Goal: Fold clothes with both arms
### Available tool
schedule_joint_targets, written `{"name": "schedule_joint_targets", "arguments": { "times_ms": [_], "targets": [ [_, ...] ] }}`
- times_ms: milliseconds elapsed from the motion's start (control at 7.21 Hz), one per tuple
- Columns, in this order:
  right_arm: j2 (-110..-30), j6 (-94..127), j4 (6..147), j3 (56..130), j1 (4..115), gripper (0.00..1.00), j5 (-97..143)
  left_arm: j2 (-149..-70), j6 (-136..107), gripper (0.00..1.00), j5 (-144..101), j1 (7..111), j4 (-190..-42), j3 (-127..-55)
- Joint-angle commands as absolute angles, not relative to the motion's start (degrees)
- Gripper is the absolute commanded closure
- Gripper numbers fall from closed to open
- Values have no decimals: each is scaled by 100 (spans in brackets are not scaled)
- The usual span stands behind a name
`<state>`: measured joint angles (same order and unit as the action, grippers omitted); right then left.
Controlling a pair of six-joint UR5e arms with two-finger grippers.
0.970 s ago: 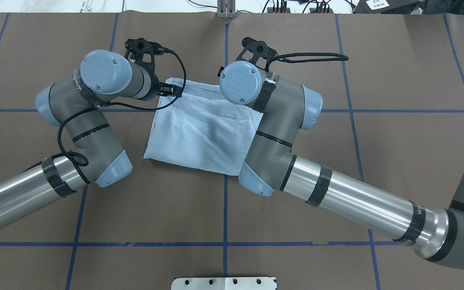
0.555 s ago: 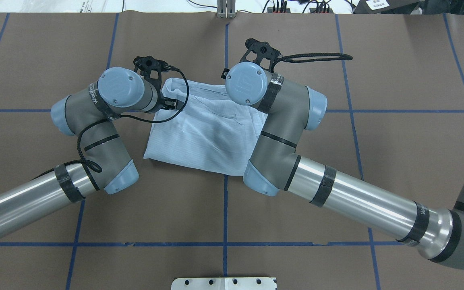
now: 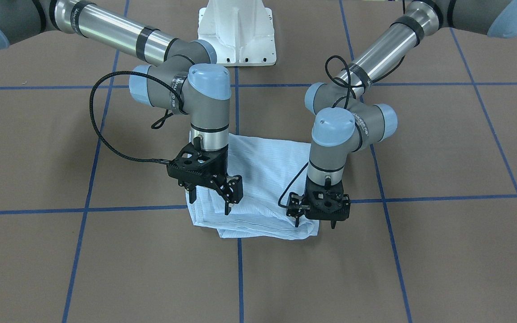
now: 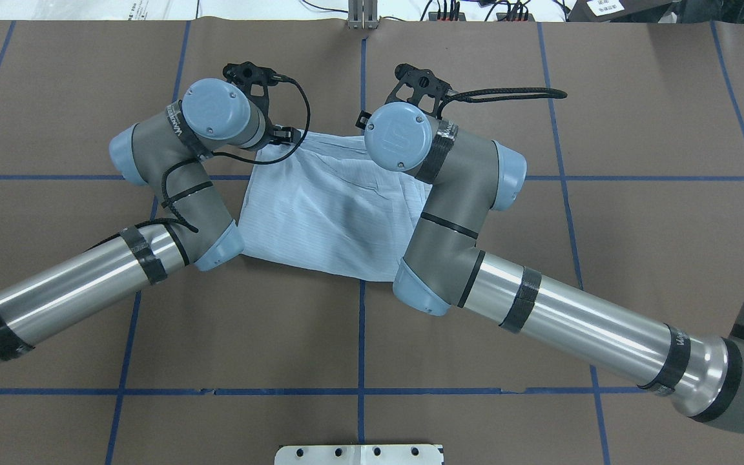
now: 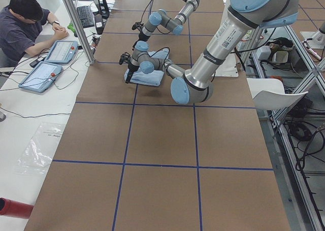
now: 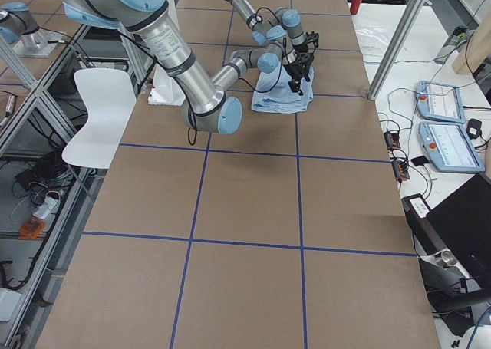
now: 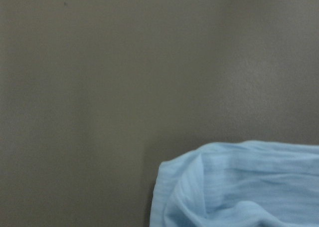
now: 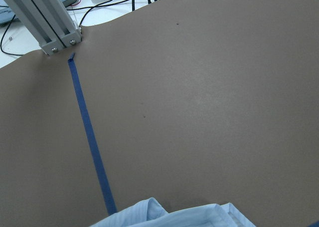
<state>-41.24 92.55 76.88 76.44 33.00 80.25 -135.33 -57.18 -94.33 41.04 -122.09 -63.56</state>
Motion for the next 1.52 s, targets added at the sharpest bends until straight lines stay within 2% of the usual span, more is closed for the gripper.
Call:
{"name": "schedule_joint_targets", "arguments": {
  "times_ms": [0, 277, 693, 1109, 1386],
  "targets": [
    [-4122, 9264, 7664, 7655, 3287, 0, 8024, -13860, -5792, 0, -9439, 4411, -12472, -5871],
    [-4296, 9325, 7751, 8117, 3113, 0, 8016, -13791, -5295, 0, -10163, 4718, -12472, -6229],
    [-4980, 9824, 8814, 9602, 2323, 0, 7806, -13149, -5124, 0, -10397, 4755, -12419, -7073],
    [-5466, 9931, 8772, 9774, 1689, 0, 7253, -13122, -5124, 0, -10389, 4755, -12410, -7136],
    [-5449, 9914, 8754, 9660, 1661, 0, 7225, -13096, -5124, 0, -10380, 4755, -12410, -7189]
  ]
}}
